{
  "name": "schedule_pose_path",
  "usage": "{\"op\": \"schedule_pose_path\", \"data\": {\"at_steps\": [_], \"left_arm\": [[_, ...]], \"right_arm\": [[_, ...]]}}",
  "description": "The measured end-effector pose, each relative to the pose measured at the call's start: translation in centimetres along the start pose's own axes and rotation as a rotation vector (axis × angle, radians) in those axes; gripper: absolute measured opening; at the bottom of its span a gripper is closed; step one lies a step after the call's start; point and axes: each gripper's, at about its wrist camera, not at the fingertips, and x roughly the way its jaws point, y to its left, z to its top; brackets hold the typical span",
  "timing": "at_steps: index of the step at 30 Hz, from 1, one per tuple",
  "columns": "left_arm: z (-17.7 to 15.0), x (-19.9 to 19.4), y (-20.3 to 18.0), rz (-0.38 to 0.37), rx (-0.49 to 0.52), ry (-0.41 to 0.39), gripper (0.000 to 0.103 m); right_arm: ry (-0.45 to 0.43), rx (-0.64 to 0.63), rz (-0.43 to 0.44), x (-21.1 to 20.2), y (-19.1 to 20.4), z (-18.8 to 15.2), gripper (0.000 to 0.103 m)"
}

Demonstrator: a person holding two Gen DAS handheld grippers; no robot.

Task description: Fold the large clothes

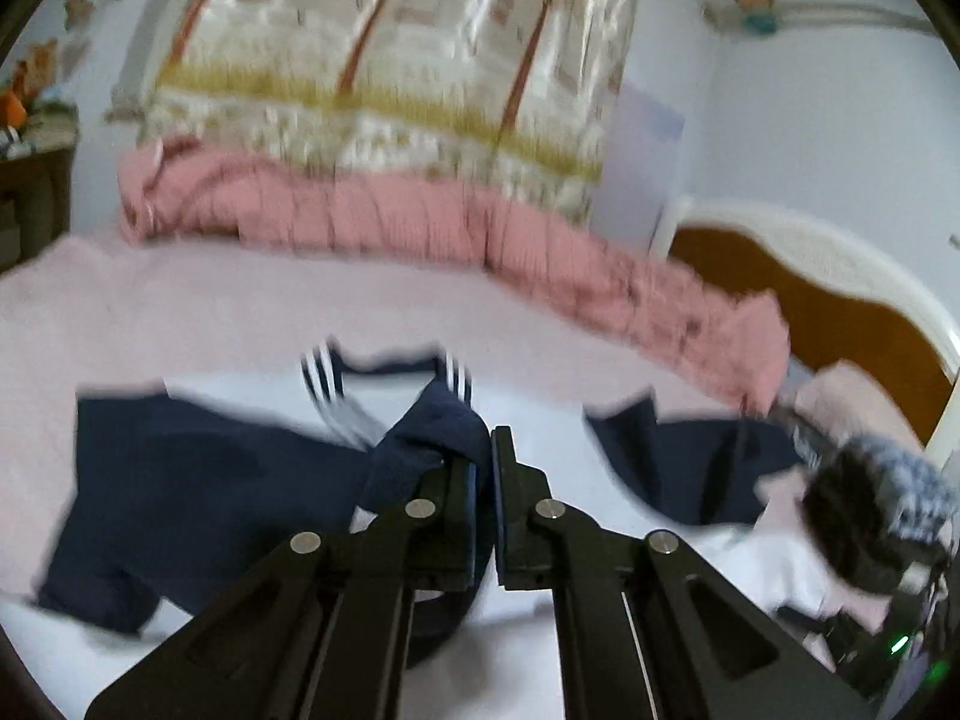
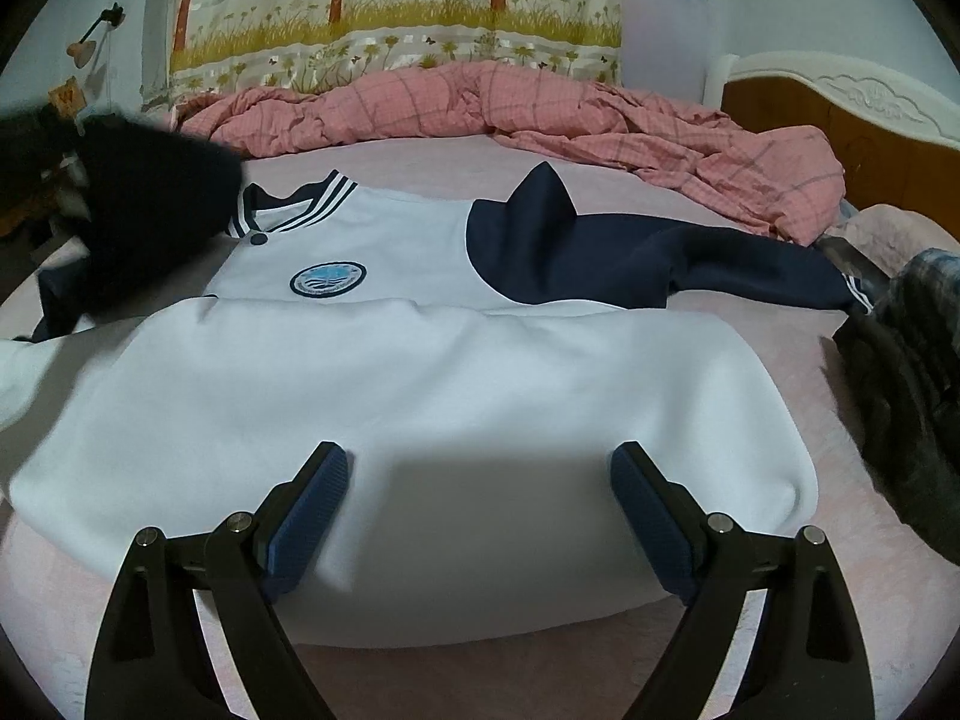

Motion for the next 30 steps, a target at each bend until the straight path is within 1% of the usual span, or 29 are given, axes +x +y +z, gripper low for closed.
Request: {"op": "schedule_pose_path", "data": {"at_steps": [1, 2, 4, 5, 6, 7, 8, 9, 10, 12, 15, 17, 19, 21, 22, 23, 24, 25, 27, 28, 30], "left_arm": [[-0.9, 0.5, 0.0, -0.014, 0.01, 0.034, 0.004], [-1.6, 0.6, -0.1, -0.021, 0.023, 0.043, 0.004], [-2.2, 0.2, -0.4, -0.005, 0.05, 0.061, 0.005], [-2.4, 0.0, -0.7, -0.006, 0.064, 0.081, 0.014], [-2.6, -0.1, -1.0, -0.016, 0.076, 0.097, 0.034], [-2.9, -0.7, -1.1, 0.001, 0.098, 0.096, 0.048], [-3.2, -1.1, -1.4, 0.052, 0.123, 0.075, 0.078], [-3.6, -1.8, -1.3, 0.102, 0.144, 0.044, 0.089], [-3.8, -2.4, -1.0, 0.121, 0.158, 0.02, 0.089], [-3.5, -3.1, -0.5, 0.14, 0.169, 0.001, 0.089], [-2.9, -4.1, 0.9, 0.158, 0.117, -0.028, 0.09], [-3.2, -5.1, 2.2, 0.168, 0.093, -0.043, 0.09], [-3.3, -5.7, 3.3, 0.209, 0.114, -0.063, 0.091], [-3.3, -5.7, 4.5, 0.284, 0.104, -0.095, 0.093], [-3.3, -5.1, 5.2, 0.308, 0.084, -0.107, 0.093], [-3.5, -4.3, 6.0, 0.313, 0.059, -0.077, 0.093], [-3.5, -3.5, 6.8, 0.315, 0.031, -0.024, 0.09], [-3.6, -3.5, 7.4, 0.317, 0.011, -0.005, 0.089], [-3.3, -5.2, 7.8, 0.305, -0.004, -0.058, 0.089], [-2.8, -6.3, 7.8, 0.306, -0.002, -0.099, 0.09], [-2.2, -8.0, 7.7, 0.307, 0.012, -0.159, 0.093]], "right_arm": [[-0.001, 0.005, 0.005, -0.1, -0.1, -0.1, 0.091], [-0.003, 0.01, 0.012, -0.1, -0.2, -0.1, 0.091], [-0.007, 0.028, 0.033, -0.2, -0.7, -0.1, 0.091], [-0.008, 0.033, 0.035, -0.3, -0.8, -0.1, 0.091], [-0.011, 0.038, 0.034, -0.4, -0.9, -0.1, 0.091], [-0.013, 0.039, 0.03, -0.5, -0.9, -0.1, 0.091], [-0.014, 0.04, 0.026, -0.5, -0.9, -0.1, 0.091], [-0.014, 0.041, 0.024, -0.5, -0.9, -0.1, 0.091], [-0.013, 0.044, 0.024, -0.6, -0.9, -0.1, 0.091], [-0.015, 0.054, 0.017, -0.6, -1.1, -0.1, 0.091], [-0.025, 0.079, 0.018, -0.9, -1.7, -0.1, 0.091], [-0.028, 0.09, 0.014, -1.0, -1.9, -0.2, 0.091], [-0.031, 0.093, 0.009, -1.1, -1.9, -0.1, 0.091], [-0.025, 0.078, 0.011, -1.2, -2.0, 0.2, 0.09], [-0.035, 0.072, -0.026, -1.4, -2.4, 0.5, 0.09], [-0.049, 0.081, -0.057, -1.6, -3.0, 0.7, 0.09], [-0.062, 0.088, -0.078, -1.9, -3.6, 1.3, 0.089], [-0.067, 0.076, -0.094, -2.1, -4.0, 2.0, 0.087], [-0.08, 0.033, -0.147, -2.8, -4.2, 3.9, 0.083], [-0.098, 0.031, -0.14, -3.4, -4.3, 4.9, 0.083], [-0.126, 0.058, -0.084, -5.0, -4.6, 6.9, 0.083]]}}
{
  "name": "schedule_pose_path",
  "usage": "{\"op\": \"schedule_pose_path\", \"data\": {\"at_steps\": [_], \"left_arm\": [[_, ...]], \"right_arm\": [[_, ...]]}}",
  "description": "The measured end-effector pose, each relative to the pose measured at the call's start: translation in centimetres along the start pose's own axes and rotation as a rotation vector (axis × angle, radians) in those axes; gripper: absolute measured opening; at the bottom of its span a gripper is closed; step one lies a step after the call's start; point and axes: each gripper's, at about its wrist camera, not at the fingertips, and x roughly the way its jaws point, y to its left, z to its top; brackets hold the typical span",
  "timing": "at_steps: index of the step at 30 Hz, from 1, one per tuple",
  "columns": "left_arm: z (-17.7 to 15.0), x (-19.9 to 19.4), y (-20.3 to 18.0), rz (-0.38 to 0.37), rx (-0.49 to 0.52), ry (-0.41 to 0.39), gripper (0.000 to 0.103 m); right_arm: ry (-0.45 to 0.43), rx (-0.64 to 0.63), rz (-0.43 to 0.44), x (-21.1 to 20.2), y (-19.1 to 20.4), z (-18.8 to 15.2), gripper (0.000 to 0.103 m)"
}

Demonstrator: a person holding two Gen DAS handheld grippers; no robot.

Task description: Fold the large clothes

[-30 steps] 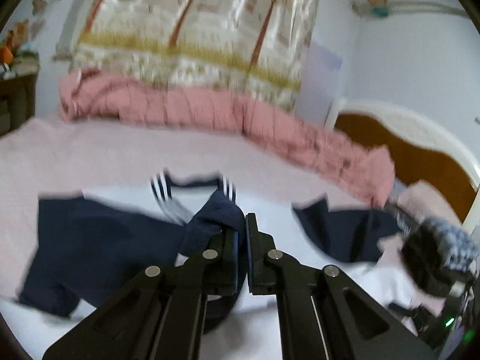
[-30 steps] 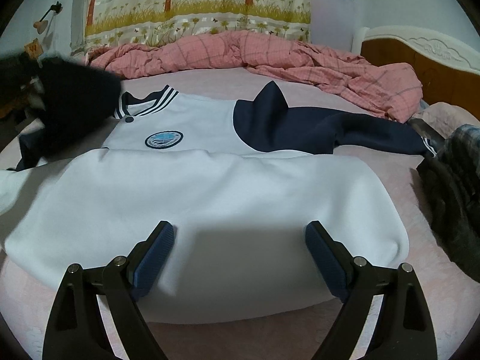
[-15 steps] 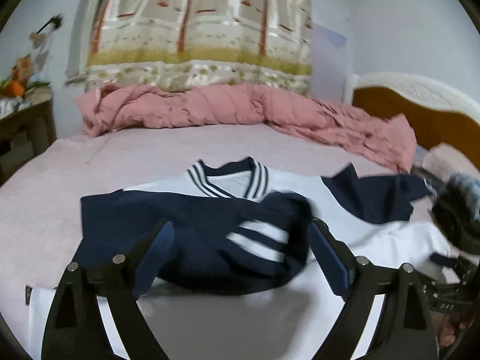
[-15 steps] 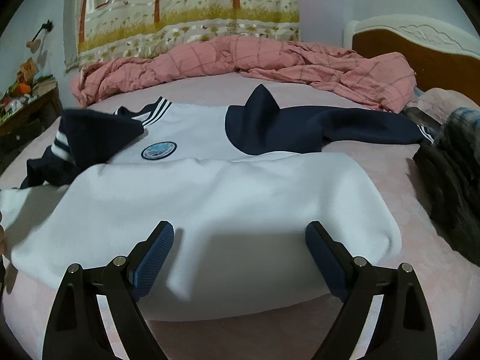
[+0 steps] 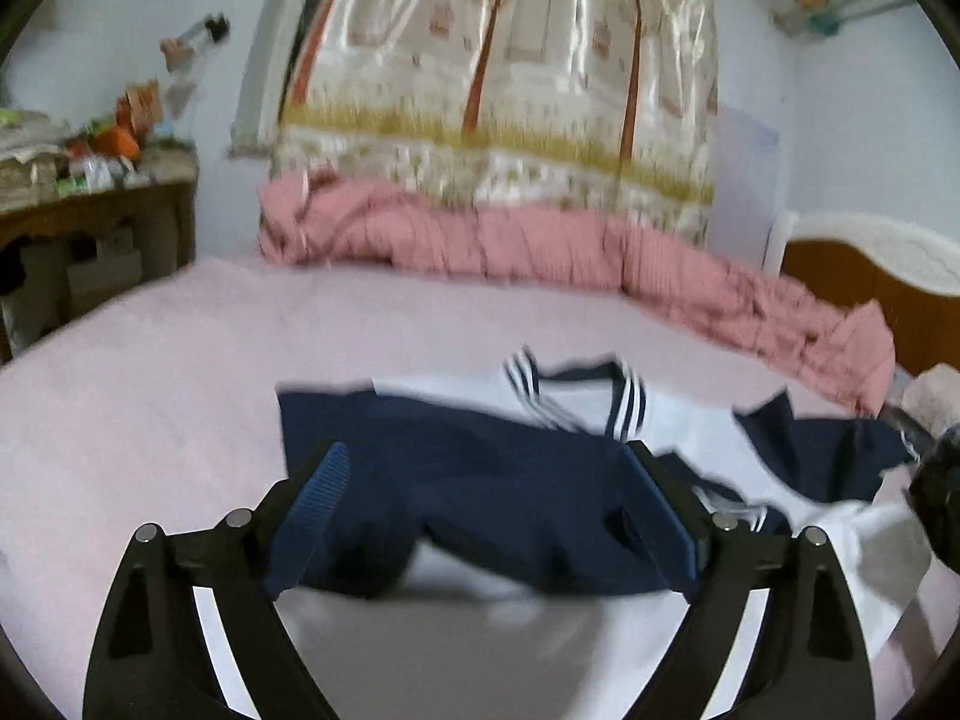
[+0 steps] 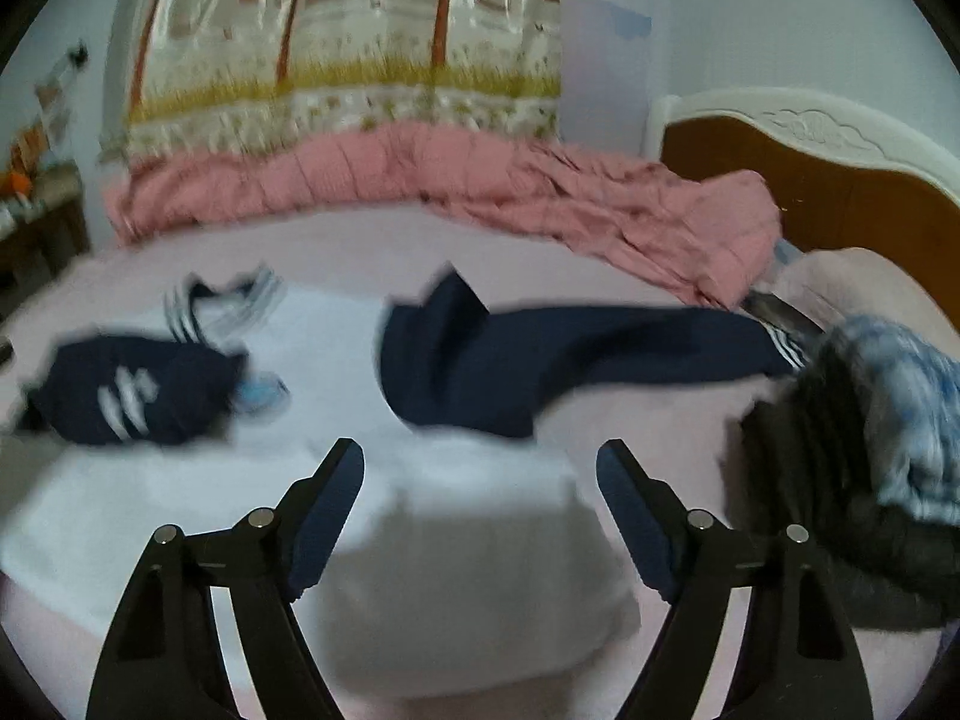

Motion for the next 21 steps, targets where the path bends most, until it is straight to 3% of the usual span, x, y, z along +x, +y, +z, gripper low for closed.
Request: {"op": "schedule_pose_path", "data": {"at_steps": [4, 7, 10, 12, 17, 19, 21], "left_arm": [[0.3, -0.1, 1.8, 0.023, -0.023, -0.006, 0.094], [0.3, 0.9, 3.8, 0.042, -0.078, 0.026, 0.094], [0.4, 1.4, 5.6, 0.074, -0.13, 0.066, 0.094], [0.2, 2.2, 6.3, 0.113, -0.167, 0.143, 0.094], [-0.4, 2.8, 6.9, 0.146, -0.158, 0.172, 0.094], [-0.6, 2.8, 7.4, 0.167, -0.162, 0.167, 0.094], [-0.7, 3.0, 7.8, 0.178, -0.177, 0.178, 0.094]], "right_arm": [[-0.081, 0.011, 0.037, -2.3, 1.0, 4.2, 0.08], [-0.145, 0.137, 0.066, -3.2, 1.7, 5.6, 0.078], [-0.047, 0.125, 0.252, -1.9, 5.5, 5.8, 0.075], [-0.025, 0.064, 0.274, -1.4, 7.9, 5.5, 0.075], [0.059, -0.115, 0.339, 1.1, 14.1, 4.2, 0.075], [0.092, -0.117, 0.348, 2.3, 15.1, 3.5, 0.072], [0.134, -0.031, 0.347, 4.7, 14.7, 3.3, 0.071]]}}
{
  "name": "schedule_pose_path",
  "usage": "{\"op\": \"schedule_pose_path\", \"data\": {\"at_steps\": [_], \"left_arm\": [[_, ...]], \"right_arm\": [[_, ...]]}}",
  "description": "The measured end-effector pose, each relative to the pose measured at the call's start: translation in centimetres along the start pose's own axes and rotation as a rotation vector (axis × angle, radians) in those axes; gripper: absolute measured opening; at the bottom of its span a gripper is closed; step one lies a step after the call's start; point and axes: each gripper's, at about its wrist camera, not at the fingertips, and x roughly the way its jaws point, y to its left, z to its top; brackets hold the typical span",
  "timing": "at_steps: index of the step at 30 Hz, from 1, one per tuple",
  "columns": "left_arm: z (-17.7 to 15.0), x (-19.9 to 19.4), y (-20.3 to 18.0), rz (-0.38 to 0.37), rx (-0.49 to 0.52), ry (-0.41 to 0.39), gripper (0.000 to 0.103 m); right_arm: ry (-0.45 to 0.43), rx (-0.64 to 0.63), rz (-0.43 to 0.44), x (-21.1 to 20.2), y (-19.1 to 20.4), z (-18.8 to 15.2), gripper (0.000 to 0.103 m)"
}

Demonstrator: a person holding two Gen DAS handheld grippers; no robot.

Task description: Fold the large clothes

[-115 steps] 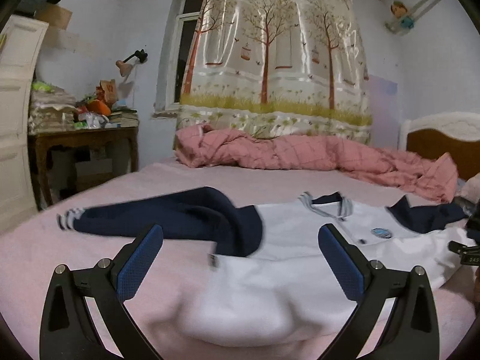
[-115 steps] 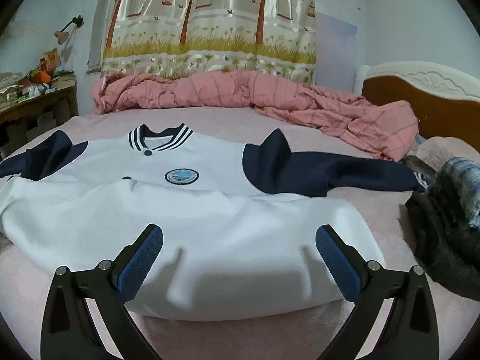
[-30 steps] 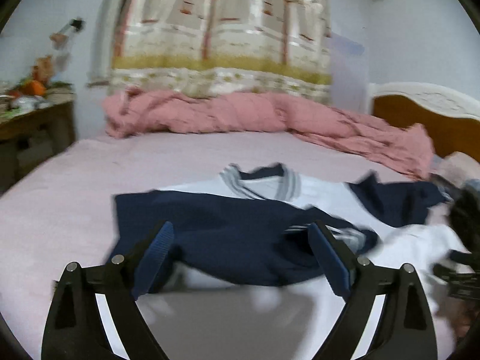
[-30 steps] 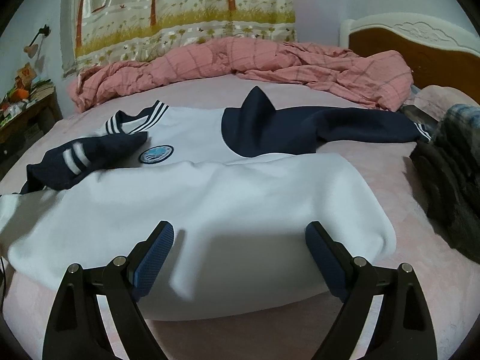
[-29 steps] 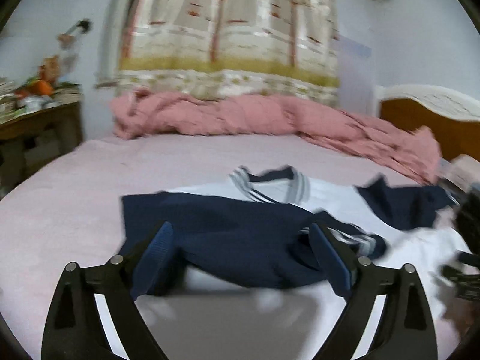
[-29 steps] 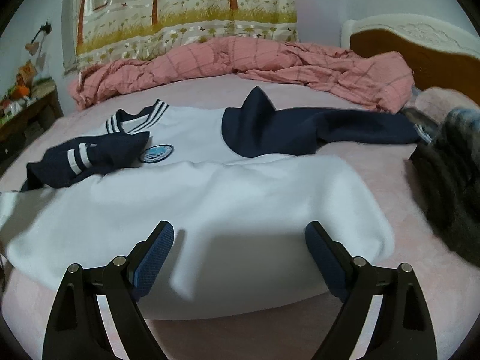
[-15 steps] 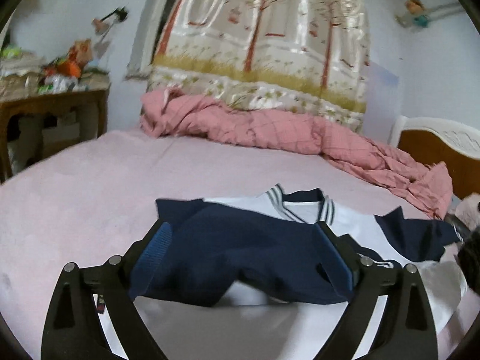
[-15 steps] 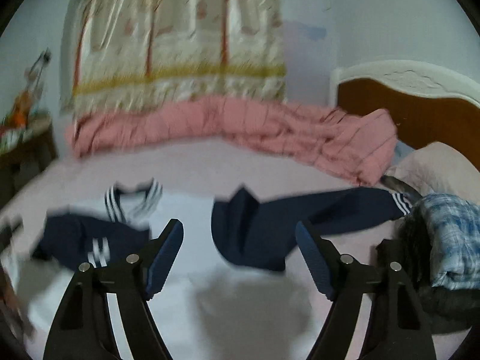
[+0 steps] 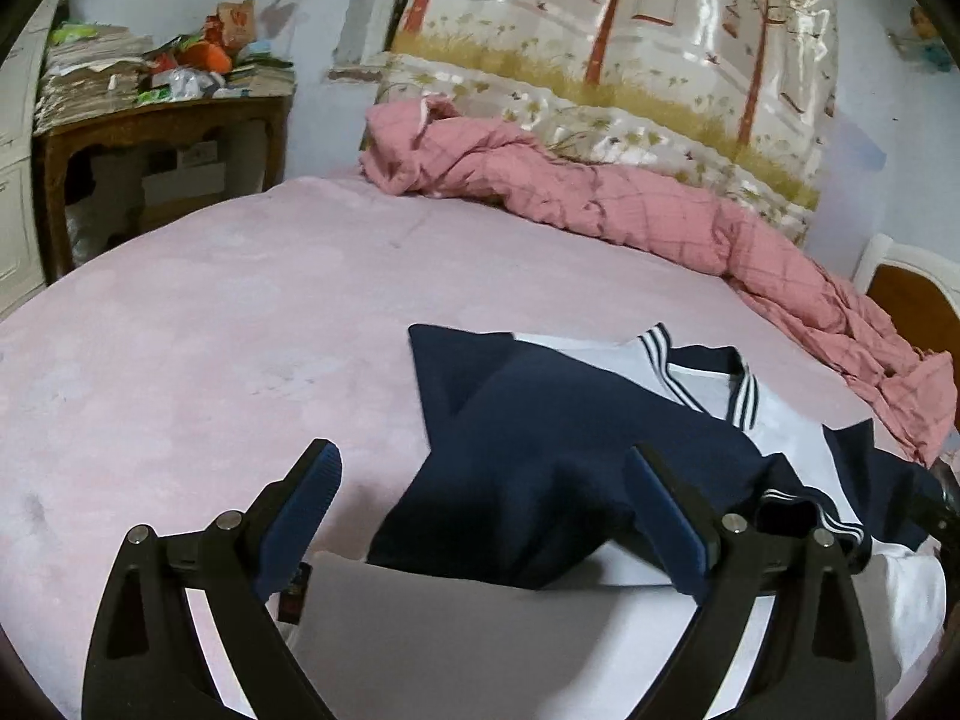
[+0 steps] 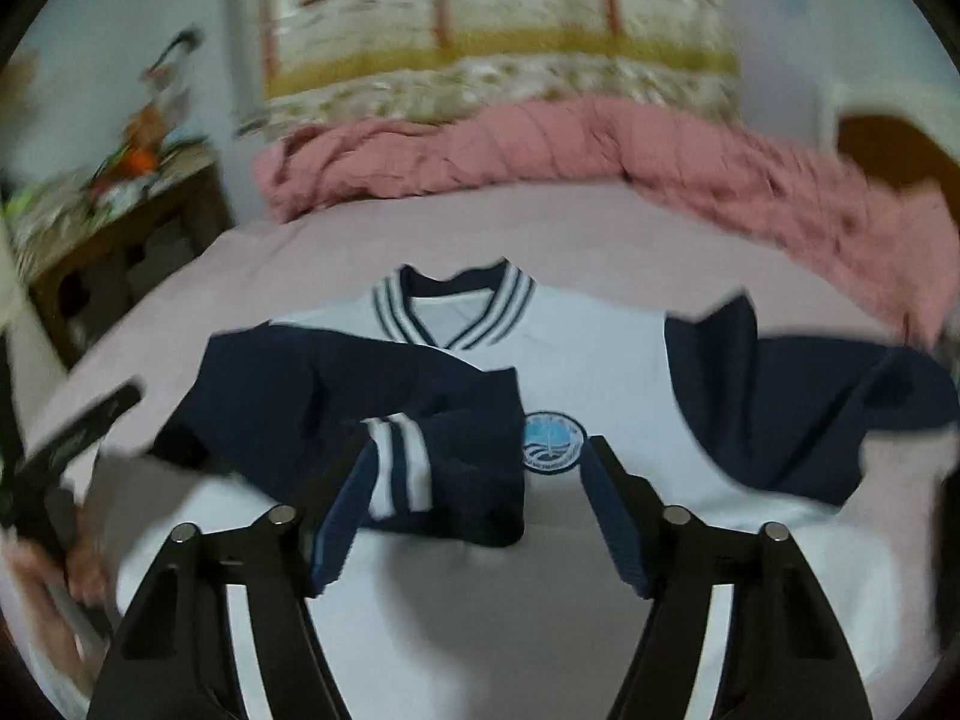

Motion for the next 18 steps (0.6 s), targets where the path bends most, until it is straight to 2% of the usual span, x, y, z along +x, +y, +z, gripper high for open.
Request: {"op": "schedule_pose_path", "data": {"at_steps": [1, 3, 5, 6, 7, 8, 9, 12, 14, 17, 18], "left_arm": [[0.0, 0.2, 0.0, -0.004, -0.012, 0.011, 0.094], [-0.2, 0.5, -0.5, -0.002, 0.002, 0.026, 0.094], [-0.3, 0.1, -1.4, 0.021, 0.037, 0.019, 0.094], [-0.3, -0.3, -1.6, 0.029, 0.037, 0.007, 0.094], [-0.3, -0.7, -1.7, 0.021, 0.032, -0.015, 0.094], [-0.3, -1.1, -1.8, 0.005, 0.03, -0.033, 0.094], [-0.3, -1.3, -2.0, -0.008, 0.035, -0.042, 0.094], [-0.4, -1.3, -2.4, 0.003, 0.059, -0.048, 0.094], [-0.3, -0.9, -2.2, 0.007, 0.055, -0.034, 0.094], [-0.3, -0.2, -1.5, 0.003, 0.023, -0.022, 0.094], [-0.3, 0.1, -1.3, 0.018, 0.018, -0.016, 0.094]], "right_arm": [[0.02, 0.078, 0.027, 1.1, -1.2, 0.0, 0.069], [0.031, 0.097, 0.054, 1.9, -1.8, 0.0, 0.067], [0.011, -0.024, 0.035, 2.0, -0.4, -0.1, 0.067], [0.017, -0.12, 0.056, 2.0, 0.9, -0.3, 0.067], [0.038, -0.173, 0.086, 2.2, 1.5, -0.5, 0.067], [0.097, -0.251, 0.152, 2.6, 2.6, -1.1, 0.067], [0.122, -0.291, 0.168, 2.9, 3.3, -1.5, 0.067], [0.11, -0.408, 0.125, 3.5, 5.5, -2.5, 0.067], [0.111, -0.452, 0.066, 4.7, 6.7, -2.3, 0.068], [0.188, -0.481, -0.041, 7.7, 7.5, -1.7, 0.069], [0.206, -0.472, -0.06, 8.4, 7.3, -1.6, 0.058]]}}
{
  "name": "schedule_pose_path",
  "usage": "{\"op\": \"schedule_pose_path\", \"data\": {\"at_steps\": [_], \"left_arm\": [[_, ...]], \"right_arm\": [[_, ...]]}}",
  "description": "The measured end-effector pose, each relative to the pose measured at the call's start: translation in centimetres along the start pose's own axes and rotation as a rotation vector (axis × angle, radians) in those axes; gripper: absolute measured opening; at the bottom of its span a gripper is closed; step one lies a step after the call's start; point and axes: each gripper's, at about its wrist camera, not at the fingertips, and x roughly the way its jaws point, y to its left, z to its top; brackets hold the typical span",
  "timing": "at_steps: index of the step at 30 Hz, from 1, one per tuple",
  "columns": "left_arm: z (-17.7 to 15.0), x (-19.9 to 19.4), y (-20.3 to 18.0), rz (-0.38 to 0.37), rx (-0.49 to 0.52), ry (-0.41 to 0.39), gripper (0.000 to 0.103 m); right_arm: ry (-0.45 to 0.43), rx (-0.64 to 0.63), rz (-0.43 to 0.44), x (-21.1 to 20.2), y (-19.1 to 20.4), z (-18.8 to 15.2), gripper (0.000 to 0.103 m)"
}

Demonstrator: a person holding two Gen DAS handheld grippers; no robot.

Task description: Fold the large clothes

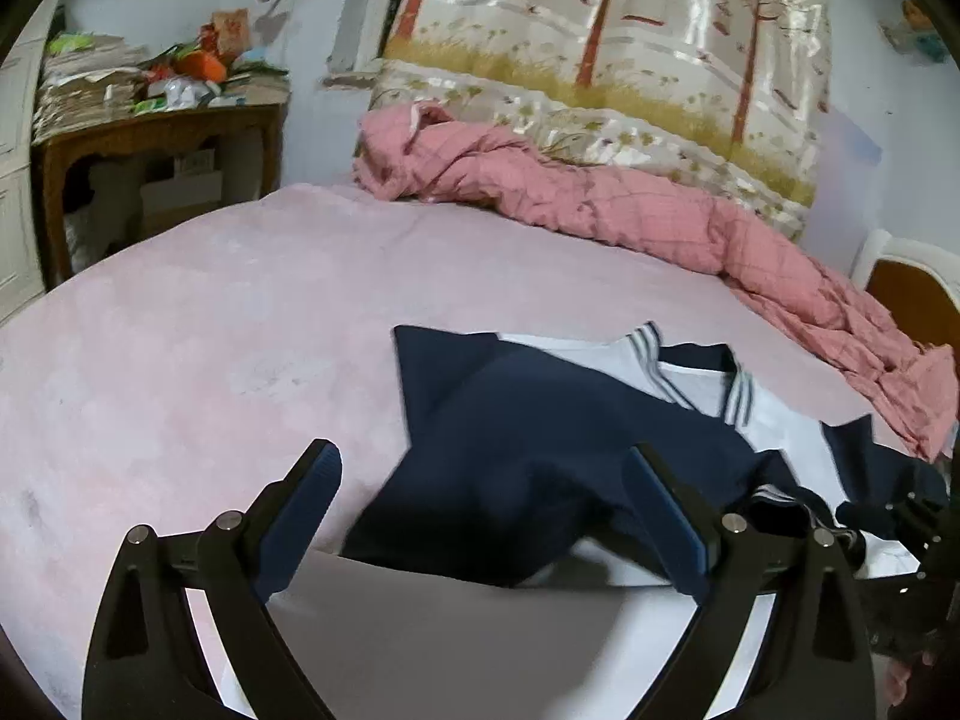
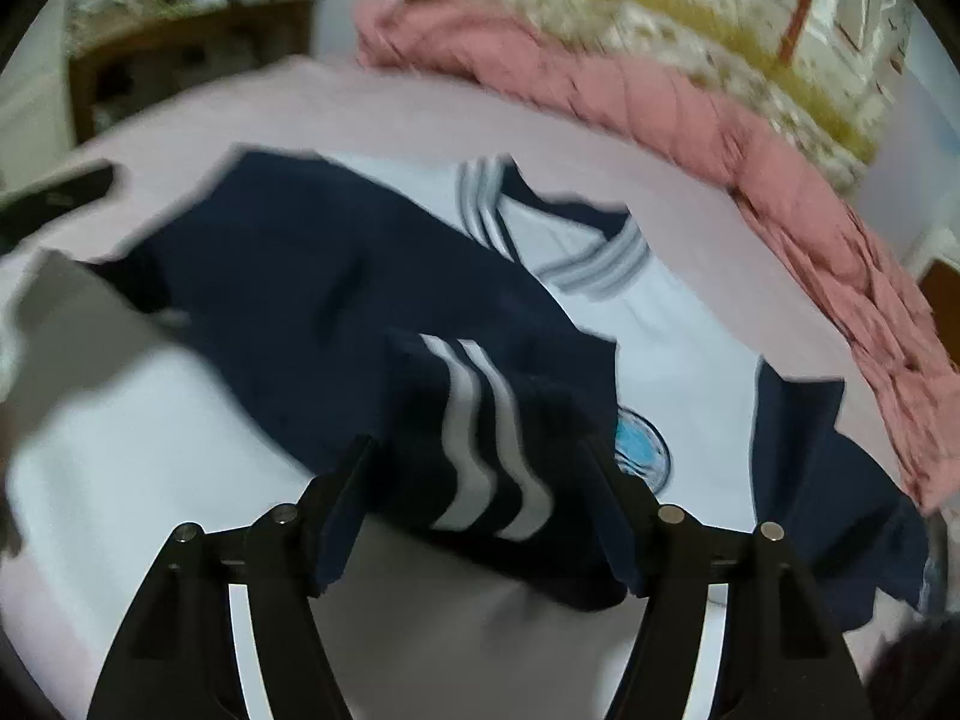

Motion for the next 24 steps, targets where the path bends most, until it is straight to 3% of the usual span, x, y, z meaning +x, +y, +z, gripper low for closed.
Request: {"op": "schedule_pose_path", "data": {"at_steps": [1, 2, 3, 6, 11, 13, 18, 21, 24], "left_arm": [[0.0, 0.3, 0.3, 0.015, -0.004, 0.008, 0.094], [0.0, 0.6, 0.5, 0.023, -0.011, 0.014, 0.094], [0.0, 0.8, 0.8, 0.03, -0.021, 0.018, 0.094], [-0.6, 1.6, 1.1, 0.057, -0.039, 0.026, 0.094], [-1.0, 2.3, 0.6, 0.062, 0.014, 0.045, 0.094], [-1.1, 2.3, 0.4, 0.062, 0.03, 0.049, 0.094], [-1.4, 2.6, -0.2, 0.079, 0.076, 0.065, 0.094], [-1.3, 2.3, -0.3, 0.075, 0.082, 0.047, 0.093], [-1.1, 2.4, -0.2, 0.072, 0.077, 0.038, 0.083]], "right_arm": [[-0.005, 0.002, 0.0, 0.0, -0.1, -0.1, 0.035], [-0.022, 0.003, -0.02, -0.2, -0.5, -0.3, 0.03], [-0.053, 0.012, -0.073, -0.6, -1.1, -0.7, 0.011], [-0.145, 0.047, -0.222, -1.6, -4.2, -1.6, 0.009], [-0.079, 0.232, -0.364, -1.1, -13.2, -2.6, 0.008], [-0.057, 0.259, -0.417, -0.9, -15.8, -2.8, 0.003], [0.001, 0.294, -0.413, 0.0, -18.5, -4.0, 0.003], [0.018, 0.362, -0.367, 0.6, -20.0, -5.2, 0.003], [0.019, 0.382, -0.414, 0.7, -20.2, -6.5, 0.003]]}}
